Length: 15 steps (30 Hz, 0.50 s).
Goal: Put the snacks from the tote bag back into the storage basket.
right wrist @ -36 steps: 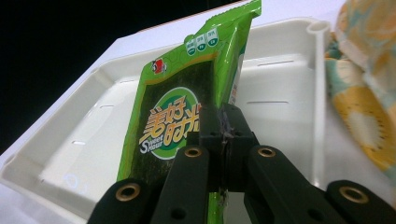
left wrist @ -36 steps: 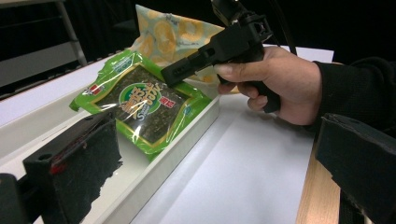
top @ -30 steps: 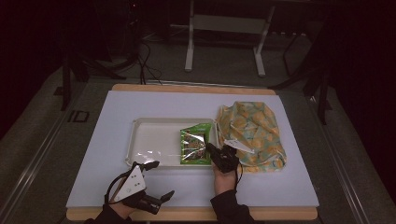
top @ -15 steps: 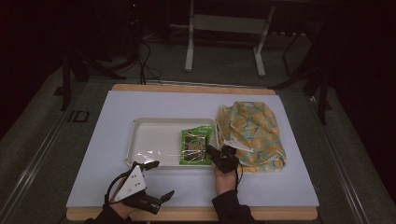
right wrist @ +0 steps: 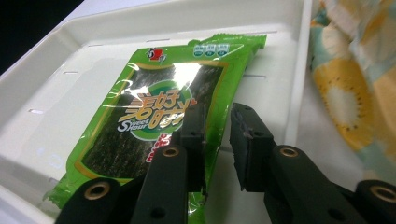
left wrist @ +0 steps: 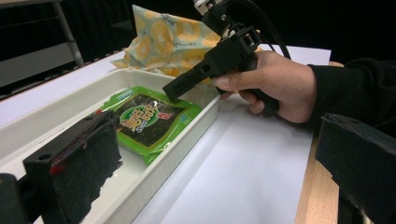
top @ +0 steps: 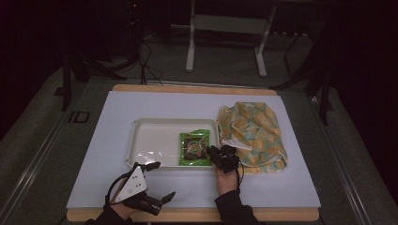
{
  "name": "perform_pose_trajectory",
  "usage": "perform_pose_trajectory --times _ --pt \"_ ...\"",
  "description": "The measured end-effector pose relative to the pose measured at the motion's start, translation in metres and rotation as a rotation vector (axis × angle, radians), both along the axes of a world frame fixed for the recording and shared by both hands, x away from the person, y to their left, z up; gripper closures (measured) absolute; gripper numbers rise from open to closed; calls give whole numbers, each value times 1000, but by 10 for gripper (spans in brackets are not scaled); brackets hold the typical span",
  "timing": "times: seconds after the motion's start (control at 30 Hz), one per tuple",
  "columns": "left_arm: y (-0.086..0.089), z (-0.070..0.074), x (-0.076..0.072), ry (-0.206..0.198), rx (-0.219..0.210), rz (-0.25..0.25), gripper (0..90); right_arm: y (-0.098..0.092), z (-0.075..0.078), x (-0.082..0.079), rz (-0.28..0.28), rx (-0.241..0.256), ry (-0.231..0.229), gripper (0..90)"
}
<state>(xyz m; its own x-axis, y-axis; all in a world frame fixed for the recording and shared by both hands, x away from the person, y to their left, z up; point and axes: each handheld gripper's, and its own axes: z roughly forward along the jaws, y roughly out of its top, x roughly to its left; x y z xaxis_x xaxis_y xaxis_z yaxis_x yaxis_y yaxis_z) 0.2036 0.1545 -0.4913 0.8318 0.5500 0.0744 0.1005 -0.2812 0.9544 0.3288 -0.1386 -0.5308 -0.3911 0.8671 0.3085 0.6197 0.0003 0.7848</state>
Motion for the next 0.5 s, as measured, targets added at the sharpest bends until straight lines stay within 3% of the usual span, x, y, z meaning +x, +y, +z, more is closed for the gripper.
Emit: perform_pose_trajectory --times 0.3,0.5 --pt "0 0 0 0 3 0 4 3 18 -2 26 -65 -74 595" --pt "0 0 0 1 2 0 4 4 31 2 50 -106 -94 480"
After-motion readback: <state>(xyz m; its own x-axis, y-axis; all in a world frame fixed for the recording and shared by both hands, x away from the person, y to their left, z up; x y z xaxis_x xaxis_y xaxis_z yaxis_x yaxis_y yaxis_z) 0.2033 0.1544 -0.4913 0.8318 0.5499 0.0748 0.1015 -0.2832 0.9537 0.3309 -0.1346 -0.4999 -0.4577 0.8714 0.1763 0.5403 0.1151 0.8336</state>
